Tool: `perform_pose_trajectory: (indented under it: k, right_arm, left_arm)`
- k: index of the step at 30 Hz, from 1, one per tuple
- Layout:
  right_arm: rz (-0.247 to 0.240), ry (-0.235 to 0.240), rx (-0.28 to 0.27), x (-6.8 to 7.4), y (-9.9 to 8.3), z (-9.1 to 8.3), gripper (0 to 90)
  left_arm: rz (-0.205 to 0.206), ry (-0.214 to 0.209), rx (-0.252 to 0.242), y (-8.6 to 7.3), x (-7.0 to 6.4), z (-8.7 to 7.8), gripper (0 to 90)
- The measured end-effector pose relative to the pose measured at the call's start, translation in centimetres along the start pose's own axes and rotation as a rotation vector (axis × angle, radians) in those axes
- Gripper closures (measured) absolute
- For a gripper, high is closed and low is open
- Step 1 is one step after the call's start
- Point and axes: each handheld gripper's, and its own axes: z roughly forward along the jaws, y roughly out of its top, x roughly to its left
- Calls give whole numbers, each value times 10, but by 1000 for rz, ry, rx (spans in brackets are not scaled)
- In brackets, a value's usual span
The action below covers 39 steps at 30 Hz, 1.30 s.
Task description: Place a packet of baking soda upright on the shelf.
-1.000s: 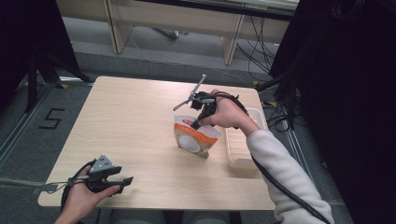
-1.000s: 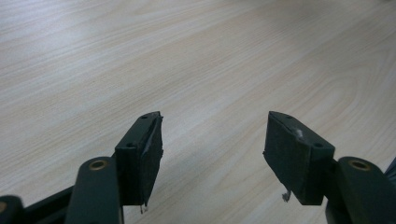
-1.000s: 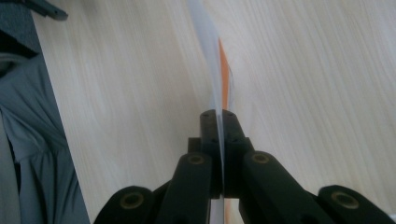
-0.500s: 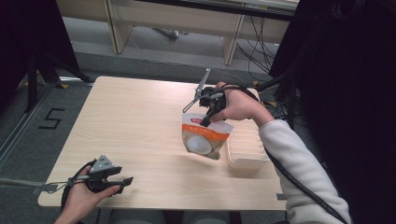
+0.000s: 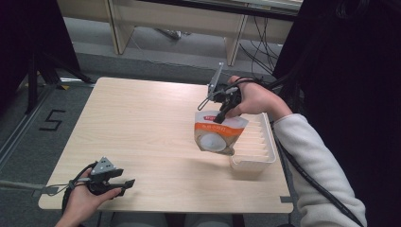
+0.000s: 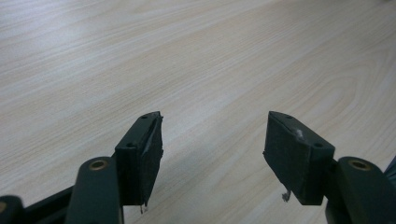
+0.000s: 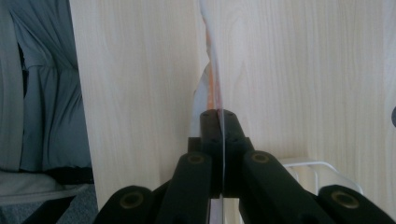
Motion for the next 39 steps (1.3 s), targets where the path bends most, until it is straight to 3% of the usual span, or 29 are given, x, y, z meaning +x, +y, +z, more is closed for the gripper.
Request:
perform_pose_trajectory:
  k: [2,3,5,14,17,26,27,28,31,39]
  right_arm:
    - [-33,-6,1,-3,-2,-7,900]
    - [0,-4,4,0,-3,-9,900]
    - [-37,-8,11,-2,-5,-14,900]
    - [-26,-31,21,-7,-21,-34,900]
    - [-42,-36,17,-10,-26,-35,900]
    - [2,-30,29,-23,-54,-40,900]
    - [-27,-21,18,-26,-56,-40,900]
    - [0,-28,28,-26,-58,-41,900]
    - [-24,-31,27,-30,-64,-40,900]
    - [-18,-21,37,-36,-79,-35,900]
  left_arm:
    - [7,2,0,0,0,0,364]
    - [7,2,0,0,0,0,363]
    - [2,1,0,0,0,0,363]
    - [1,1,-1,0,0,0,364]
    - [2,2,-2,0,0,0,364]
    - [-16,10,-11,0,-1,1,363]
    - [-16,10,-10,0,-1,1,363]
    - [-16,10,-10,0,-1,1,364]
    - [-1,5,-3,0,0,0,364]
    - [1,8,-7,0,0,1,363]
